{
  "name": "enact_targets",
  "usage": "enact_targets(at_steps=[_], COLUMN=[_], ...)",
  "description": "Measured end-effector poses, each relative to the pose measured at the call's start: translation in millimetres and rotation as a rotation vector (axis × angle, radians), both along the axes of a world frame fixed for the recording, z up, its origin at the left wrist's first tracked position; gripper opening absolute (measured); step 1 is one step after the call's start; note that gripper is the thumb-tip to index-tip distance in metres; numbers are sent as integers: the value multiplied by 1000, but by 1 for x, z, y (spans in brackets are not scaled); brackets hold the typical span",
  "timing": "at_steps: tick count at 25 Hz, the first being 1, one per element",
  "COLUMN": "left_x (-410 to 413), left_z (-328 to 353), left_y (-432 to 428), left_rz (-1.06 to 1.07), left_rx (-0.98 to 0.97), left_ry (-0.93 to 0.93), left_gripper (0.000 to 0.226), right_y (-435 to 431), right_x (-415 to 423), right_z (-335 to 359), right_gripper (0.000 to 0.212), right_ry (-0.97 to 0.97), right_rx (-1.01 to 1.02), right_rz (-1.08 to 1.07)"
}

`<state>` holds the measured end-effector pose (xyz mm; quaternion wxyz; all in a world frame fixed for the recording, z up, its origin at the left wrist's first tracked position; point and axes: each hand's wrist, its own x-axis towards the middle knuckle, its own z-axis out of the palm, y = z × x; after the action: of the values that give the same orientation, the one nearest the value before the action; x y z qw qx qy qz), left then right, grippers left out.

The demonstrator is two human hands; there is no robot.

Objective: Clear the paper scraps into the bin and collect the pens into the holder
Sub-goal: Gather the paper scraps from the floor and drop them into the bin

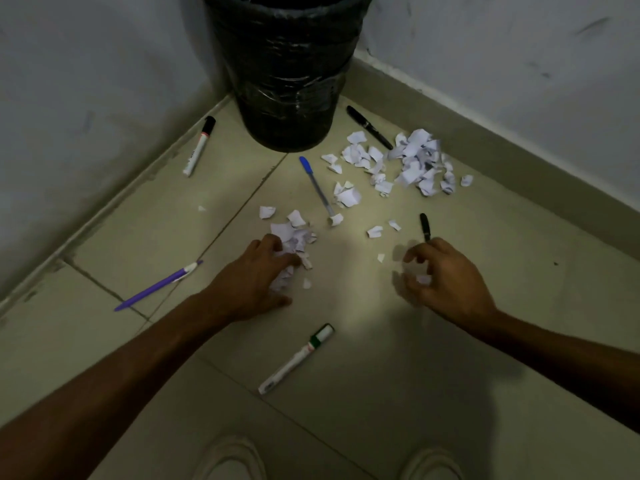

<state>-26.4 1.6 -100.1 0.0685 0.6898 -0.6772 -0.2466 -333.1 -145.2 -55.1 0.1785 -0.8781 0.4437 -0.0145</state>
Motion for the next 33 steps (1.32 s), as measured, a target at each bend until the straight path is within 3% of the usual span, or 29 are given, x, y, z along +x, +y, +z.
enact_targets(at_steps=[2, 4, 9, 13, 15, 17, 19, 22, 25, 27, 30, 33], left_x=[-9, -19, -14, 27, 35, 29, 12, 2, 17, 21, 9, -11], left_z=[-12, -13, 7, 11, 10, 10, 8, 11, 19, 24, 24, 12], left_y=[-8, -15, -13, -28, -45, -55, -52, -27, 3, 25, 52, 56], left_rz=[11, 29, 121, 356, 356, 250, 111, 69, 241, 318, 330, 317], left_rx=[-85, -134, -187, -167, -121, -75, -60, -83, -157, -47, 115, 63], left_ry=[139, 203, 225, 85, 4, -72, -55, 124, 108, 17, -54, 61], left_gripper=[53, 49, 84, 108, 99, 84, 72, 64, 72, 82, 92, 80], right_y=[8, 20, 24, -40, -67, -64, -44, -54, -92, -106, -100, -65], right_x=[-28, -33, 33, 60, 67, 80, 91, 109, 135, 149, 142, 120], right_z=[-13, -25, -20, -7, -10, -21, -31, -25, -18, -23, -31, -31], right_gripper=[35, 35, 42, 58, 66, 62, 52, 41, 57, 61, 50, 42], right_ry=[99, 140, -19, 2, 100, 146, 83, -137, -54, 122, 150, 107], right_rx=[40, 110, 257, 30, 73, 116, 189, 169, 56, 93, 108, 154], right_rz=[12, 69, 355, -1, -67, 53, 219, 191, 232, 279, 332, 377])
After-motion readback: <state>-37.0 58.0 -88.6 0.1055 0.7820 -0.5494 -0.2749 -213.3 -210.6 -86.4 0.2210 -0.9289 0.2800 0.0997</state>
